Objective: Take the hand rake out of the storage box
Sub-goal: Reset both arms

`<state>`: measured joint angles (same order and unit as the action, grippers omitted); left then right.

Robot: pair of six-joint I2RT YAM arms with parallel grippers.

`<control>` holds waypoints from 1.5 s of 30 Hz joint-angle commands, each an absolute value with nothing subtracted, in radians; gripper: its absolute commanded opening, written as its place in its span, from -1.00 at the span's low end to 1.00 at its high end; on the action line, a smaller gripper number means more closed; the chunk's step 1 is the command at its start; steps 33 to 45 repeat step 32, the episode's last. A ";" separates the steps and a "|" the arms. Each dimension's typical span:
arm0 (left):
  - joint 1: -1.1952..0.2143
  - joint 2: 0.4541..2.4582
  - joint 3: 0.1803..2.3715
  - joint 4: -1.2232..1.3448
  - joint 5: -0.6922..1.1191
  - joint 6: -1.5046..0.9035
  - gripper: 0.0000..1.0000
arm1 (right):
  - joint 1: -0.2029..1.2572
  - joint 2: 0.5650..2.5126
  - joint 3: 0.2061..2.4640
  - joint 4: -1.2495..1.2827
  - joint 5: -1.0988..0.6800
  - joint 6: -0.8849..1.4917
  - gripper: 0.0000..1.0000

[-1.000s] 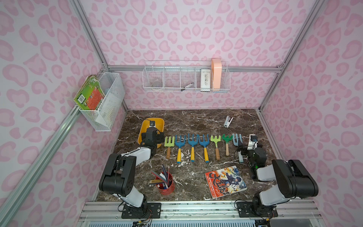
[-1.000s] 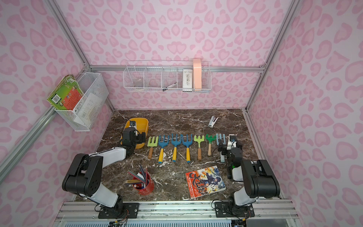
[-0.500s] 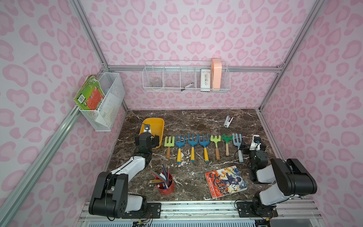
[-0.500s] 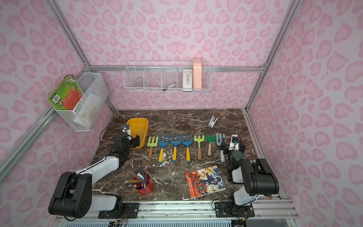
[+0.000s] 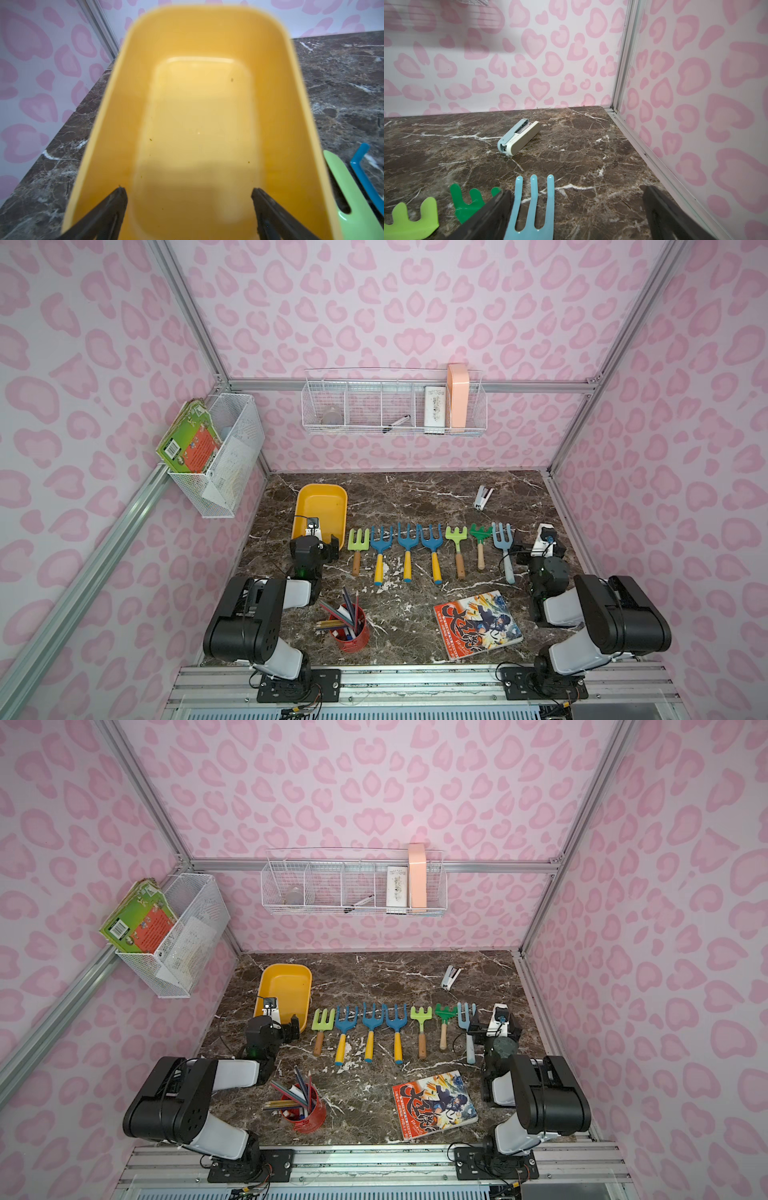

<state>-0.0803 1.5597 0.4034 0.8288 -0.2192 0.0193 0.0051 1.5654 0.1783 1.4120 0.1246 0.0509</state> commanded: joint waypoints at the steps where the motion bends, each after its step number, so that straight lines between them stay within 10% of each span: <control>1: -0.080 1.566 0.409 0.874 -0.187 0.049 0.96 | 0.011 1.565 0.195 1.382 0.075 0.028 0.98; 45: -0.077 1.568 0.422 0.851 -0.179 0.049 0.97 | 0.008 1.564 0.192 1.384 0.076 0.028 0.99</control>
